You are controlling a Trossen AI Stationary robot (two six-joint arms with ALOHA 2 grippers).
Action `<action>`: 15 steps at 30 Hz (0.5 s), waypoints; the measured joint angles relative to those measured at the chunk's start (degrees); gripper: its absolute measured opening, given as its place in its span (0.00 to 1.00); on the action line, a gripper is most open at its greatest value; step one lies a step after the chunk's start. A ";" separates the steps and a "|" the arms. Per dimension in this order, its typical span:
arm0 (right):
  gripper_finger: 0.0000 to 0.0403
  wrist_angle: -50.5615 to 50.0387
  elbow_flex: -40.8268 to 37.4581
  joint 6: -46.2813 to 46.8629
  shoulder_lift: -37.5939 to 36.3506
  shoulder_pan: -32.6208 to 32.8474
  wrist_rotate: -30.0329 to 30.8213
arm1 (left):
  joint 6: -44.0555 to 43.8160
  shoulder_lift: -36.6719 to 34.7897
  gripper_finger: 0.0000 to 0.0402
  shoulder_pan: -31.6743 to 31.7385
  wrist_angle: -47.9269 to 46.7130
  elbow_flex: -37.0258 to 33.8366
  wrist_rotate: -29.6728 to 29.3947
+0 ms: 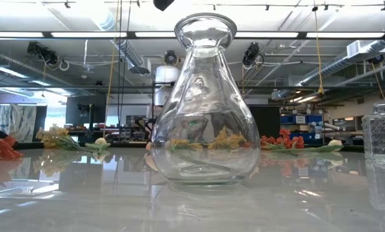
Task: Sort flowers into vase by color
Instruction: Put the bottom right pink flowers into the bottom right transparent vase
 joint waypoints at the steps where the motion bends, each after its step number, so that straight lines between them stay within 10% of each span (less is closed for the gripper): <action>1: 0.03 -0.57 0.00 -1.76 -0.63 0.60 0.18 | 0.00 0.00 0.47 -0.21 -0.20 0.00 -0.05; 15: 0.03 -12.88 0.00 -7.31 -6.89 4.66 1.11 | -2.85 0.04 0.47 -1.76 -5.81 0.00 -0.38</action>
